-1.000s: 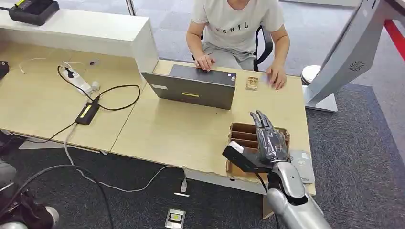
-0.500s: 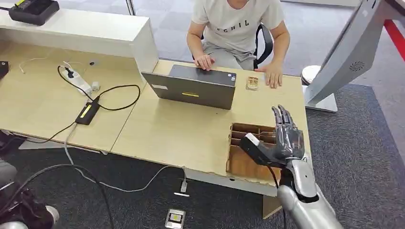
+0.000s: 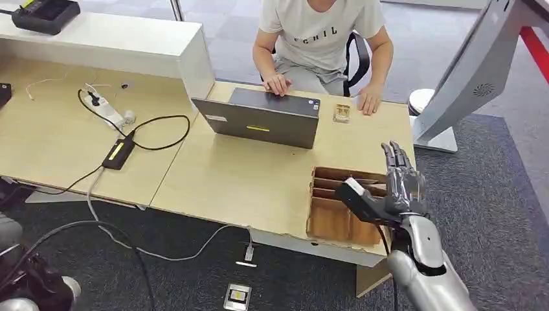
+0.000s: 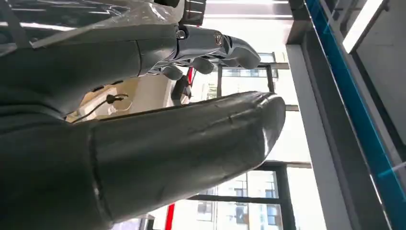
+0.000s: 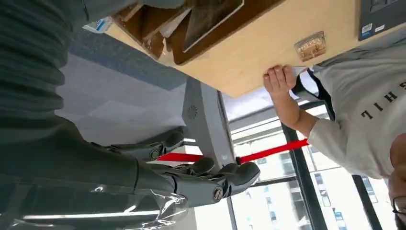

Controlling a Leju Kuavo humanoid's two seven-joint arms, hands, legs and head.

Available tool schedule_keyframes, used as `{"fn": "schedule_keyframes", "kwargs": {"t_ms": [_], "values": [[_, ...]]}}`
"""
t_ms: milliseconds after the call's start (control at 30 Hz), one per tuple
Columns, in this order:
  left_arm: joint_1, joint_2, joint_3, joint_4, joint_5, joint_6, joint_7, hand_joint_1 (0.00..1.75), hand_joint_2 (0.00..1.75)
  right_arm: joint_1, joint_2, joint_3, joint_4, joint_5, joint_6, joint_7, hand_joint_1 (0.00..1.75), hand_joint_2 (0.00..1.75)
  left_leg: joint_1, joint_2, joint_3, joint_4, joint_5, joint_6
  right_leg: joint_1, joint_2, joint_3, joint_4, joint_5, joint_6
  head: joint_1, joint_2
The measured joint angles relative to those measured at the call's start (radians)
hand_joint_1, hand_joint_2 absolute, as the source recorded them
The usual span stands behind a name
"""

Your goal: Pass the card to the sensor for recognition and then transmit it.

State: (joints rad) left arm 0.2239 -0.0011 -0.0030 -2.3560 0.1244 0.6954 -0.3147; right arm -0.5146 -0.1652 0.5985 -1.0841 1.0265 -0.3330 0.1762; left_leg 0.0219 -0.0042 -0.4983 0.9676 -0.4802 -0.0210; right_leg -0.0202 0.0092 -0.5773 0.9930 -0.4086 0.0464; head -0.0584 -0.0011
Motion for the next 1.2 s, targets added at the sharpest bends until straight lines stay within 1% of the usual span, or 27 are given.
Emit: {"fn": "schedule_keyframes", "kwargs": {"t_ms": [233, 367, 500, 700, 767, 1000, 1067, 1200], "values": [[-0.001, 0.0, 0.001, 0.002, -0.001, 0.0, 0.0, 0.0, 0.0, 0.006, 0.003, 0.006, 0.006, -0.005, 0.007, -0.002, 0.0, 1.75, 0.0, 0.0, 0.0, 0.0, 0.0, 0.0, 0.0, 0.0, 0.0, 0.0, 0.0, 0.0, 0.0, 0.0], [0.0, 0.0, 0.001, 0.002, -0.013, 0.0, 0.013, 0.0, 0.0, 0.006, 0.01, 0.01, 0.021, -0.009, 0.005, -0.002, 0.0, 1.75, 0.0, 0.0, 0.0, 0.0, 0.0, 0.0, 0.0, 0.0, 0.0, 0.0, 0.0, 0.0, 0.0, 0.0], [-0.008, 0.002, -0.001, 0.009, -0.008, 0.0, 0.016, 0.0, 0.0, 0.004, 0.01, 0.009, 0.042, -0.013, -0.002, 0.013, 0.0, 1.75, 0.0, 0.0, 0.0, 0.0, 0.0, 0.0, 0.0, 0.0, 0.0, 0.0, 0.0, 0.0, 0.0, 0.0], [-0.021, 0.002, -0.002, 0.024, -0.005, 0.0, 0.015, 0.0, 0.0, 0.004, 0.005, 0.006, 0.074, -0.015, -0.01, 0.017, 0.02, 1.75, 0.0, 0.0, 0.0, 0.0, 0.0, 0.0, 0.0, 0.0, 0.0, 0.0, 0.0, 0.0, 0.0, 0.0], [-0.022, 0.002, -0.002, 0.028, -0.003, 0.0, 0.014, 0.0, 0.0, 0.004, 0.005, 0.005, 0.08, -0.015, -0.01, 0.019, 0.07, 1.75, 0.0, 0.0, 0.0, 0.0, 0.0, 0.0, 0.0, 0.0, 0.0, 0.0, 0.0, 0.0, 0.0, 0.0], [-0.035, 0.006, -0.003, 0.043, 0.006, 0.0, 0.009, 0.0, 0.0, 0.004, 0.005, 0.005, 0.103, -0.013, -0.008, 0.023, 0.1, 1.75, 0.0, 0.0, 0.0, 0.0, 0.0, 0.0, 0.0, 0.0, 0.0, 0.0, 0.0, 0.0, 0.0, 0.0], [-0.035, 0.006, -0.003, 0.045, 0.01, 0.0, 0.008, 0.0, 0.0, 0.005, 0.005, 0.005, 0.106, -0.011, -0.006, 0.023, 0.16, 1.75, 0.0, 0.0, 0.0, 0.0, 0.0, 0.0, 0.0, 0.0, 0.0, 0.0, 0.0, 0.0, 0.0, 0.0], [-0.035, 0.008, -0.003, 0.047, 0.01, 0.0, 0.006, 0.0, 0.0, 0.008, 0.008, 0.005, 0.106, -0.009, -0.002, 0.014, 0.21, 1.75, 0.0, 0.0, 0.0, 0.0, 0.0, 0.0, 0.0, 0.0, 0.0, 0.0, 0.0, 0.0, 0.0, 0.0]]}}
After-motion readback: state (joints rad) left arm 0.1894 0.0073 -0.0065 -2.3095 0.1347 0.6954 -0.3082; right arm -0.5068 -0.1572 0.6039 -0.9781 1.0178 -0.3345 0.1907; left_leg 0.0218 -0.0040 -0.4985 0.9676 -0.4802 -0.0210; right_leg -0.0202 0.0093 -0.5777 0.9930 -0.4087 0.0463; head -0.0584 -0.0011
